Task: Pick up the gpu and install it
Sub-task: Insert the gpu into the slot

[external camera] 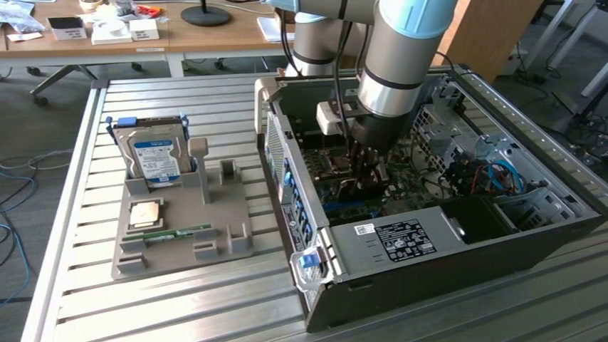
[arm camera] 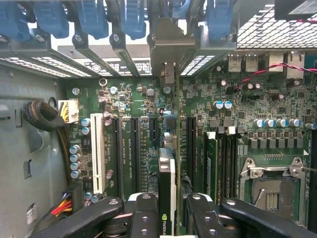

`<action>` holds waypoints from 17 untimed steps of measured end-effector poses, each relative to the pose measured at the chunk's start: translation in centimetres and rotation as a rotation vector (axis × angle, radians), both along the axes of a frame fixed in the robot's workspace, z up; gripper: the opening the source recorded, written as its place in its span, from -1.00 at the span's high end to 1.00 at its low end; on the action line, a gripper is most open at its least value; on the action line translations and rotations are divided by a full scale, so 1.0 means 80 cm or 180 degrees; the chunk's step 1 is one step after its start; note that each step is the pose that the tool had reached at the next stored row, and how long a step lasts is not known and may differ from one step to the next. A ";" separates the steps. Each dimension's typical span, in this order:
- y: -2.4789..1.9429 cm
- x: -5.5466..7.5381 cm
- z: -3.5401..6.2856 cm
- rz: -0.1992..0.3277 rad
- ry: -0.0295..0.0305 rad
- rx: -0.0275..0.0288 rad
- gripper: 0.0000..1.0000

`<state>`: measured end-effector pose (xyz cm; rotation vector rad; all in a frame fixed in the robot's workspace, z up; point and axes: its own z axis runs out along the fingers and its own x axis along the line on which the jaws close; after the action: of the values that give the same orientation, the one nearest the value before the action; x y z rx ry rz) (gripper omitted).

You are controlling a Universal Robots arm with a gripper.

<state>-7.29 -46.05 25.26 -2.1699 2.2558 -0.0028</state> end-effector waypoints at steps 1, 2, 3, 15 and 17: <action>0.0000 0.001 0.000 0.0000 0.0000 0.0000 0.47; -0.0001 0.001 0.000 0.0000 0.0000 0.0000 0.47; 0.0000 0.002 0.000 0.0000 0.0000 0.0000 0.47; 0.0021 0.002 0.000 -0.0003 0.0000 0.0001 0.47; 0.0022 0.002 -0.001 -0.0001 0.0000 0.0002 0.47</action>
<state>-7.10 -45.87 25.21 -2.1694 2.2558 -0.0022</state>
